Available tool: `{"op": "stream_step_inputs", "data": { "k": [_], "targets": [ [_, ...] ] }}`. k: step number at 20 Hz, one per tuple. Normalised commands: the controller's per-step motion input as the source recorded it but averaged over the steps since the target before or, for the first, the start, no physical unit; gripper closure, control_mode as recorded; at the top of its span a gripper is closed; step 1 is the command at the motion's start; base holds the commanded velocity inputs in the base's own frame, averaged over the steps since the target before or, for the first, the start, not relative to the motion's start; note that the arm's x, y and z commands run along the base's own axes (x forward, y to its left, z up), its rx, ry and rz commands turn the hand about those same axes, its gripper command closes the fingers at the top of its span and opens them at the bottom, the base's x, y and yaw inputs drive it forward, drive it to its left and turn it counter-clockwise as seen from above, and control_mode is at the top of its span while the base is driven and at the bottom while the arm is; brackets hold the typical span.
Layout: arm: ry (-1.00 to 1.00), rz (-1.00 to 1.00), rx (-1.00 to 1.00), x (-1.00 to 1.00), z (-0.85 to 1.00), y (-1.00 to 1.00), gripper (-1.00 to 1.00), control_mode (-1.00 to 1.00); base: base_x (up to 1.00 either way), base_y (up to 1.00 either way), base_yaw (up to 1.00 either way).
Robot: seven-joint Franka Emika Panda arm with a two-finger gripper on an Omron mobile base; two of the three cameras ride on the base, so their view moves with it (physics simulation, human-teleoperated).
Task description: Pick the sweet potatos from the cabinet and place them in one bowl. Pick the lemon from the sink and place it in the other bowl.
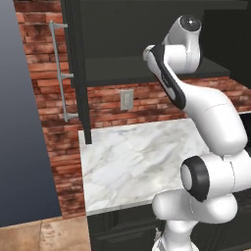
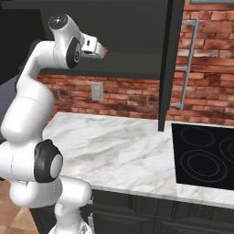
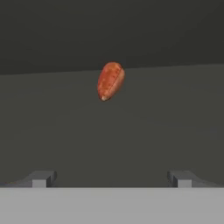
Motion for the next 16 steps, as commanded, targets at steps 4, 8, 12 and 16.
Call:
{"op": "stream_step_inputs", "data": {
  "k": [4,8,12,16],
  "targets": [
    [0.0,0.0,0.0,0.24,-0.01,0.0,-1.0,-1.0,0.0,0.0,0.0],
    [0.0,0.0,0.0,0.21,-0.04,0.0,-1.0,-1.0,0.0,0.0,0.0],
    [0.0,0.0,0.0,0.22,-0.12,0.0,-1.0,-1.0,0.0,0.0,0.0],
    [0.0,0.0,0.0,0.23,-0.15,0.0,-1.0,-1.0,0.0,0.0,0.0]
  ]
}}
